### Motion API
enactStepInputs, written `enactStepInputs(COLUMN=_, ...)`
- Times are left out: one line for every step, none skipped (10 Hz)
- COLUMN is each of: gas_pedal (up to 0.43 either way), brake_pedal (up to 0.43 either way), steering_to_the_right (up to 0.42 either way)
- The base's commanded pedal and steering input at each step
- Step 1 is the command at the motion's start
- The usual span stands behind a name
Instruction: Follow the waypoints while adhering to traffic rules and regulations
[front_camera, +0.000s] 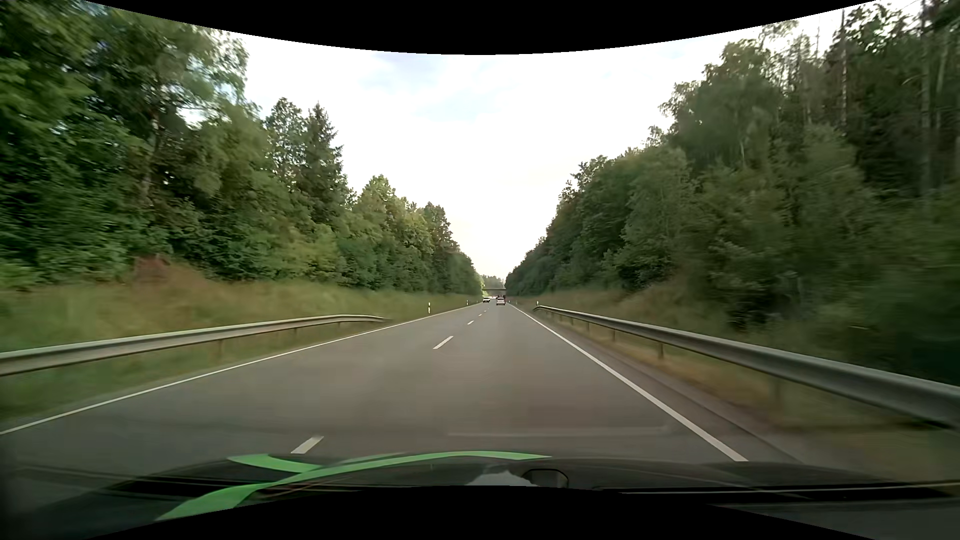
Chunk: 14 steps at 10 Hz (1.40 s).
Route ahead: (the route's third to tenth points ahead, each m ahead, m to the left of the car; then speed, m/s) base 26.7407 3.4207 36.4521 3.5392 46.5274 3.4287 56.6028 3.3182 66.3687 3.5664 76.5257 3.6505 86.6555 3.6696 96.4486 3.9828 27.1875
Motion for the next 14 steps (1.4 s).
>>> enactStepInputs(gas_pedal=0.220, brake_pedal=0.000, steering_to_the_right=-0.003)
enactStepInputs(gas_pedal=0.209, brake_pedal=0.000, steering_to_the_right=-0.003)
enactStepInputs(gas_pedal=0.209, brake_pedal=0.000, steering_to_the_right=-0.003)
enactStepInputs(gas_pedal=0.209, brake_pedal=0.000, steering_to_the_right=-0.003)
enactStepInputs(gas_pedal=0.209, brake_pedal=0.000, steering_to_the_right=-0.003)
enactStepInputs(gas_pedal=0.209, brake_pedal=0.000, steering_to_the_right=-0.003)
enactStepInputs(gas_pedal=0.209, brake_pedal=0.000, steering_to_the_right=-0.003)
enactStepInputs(gas_pedal=0.209, brake_pedal=0.000, steering_to_the_right=-0.003)
enactStepInputs(gas_pedal=0.197, brake_pedal=0.000, steering_to_the_right=-0.003)
enactStepInputs(gas_pedal=0.197, brake_pedal=0.000, steering_to_the_right=-0.003)
enactStepInputs(gas_pedal=0.197, brake_pedal=0.000, steering_to_the_right=-0.003)
enactStepInputs(gas_pedal=0.197, brake_pedal=0.000, steering_to_the_right=-0.002)
enactStepInputs(gas_pedal=0.197, brake_pedal=0.000, steering_to_the_right=-0.002)
enactStepInputs(gas_pedal=0.197, brake_pedal=0.000, steering_to_the_right=-0.001)
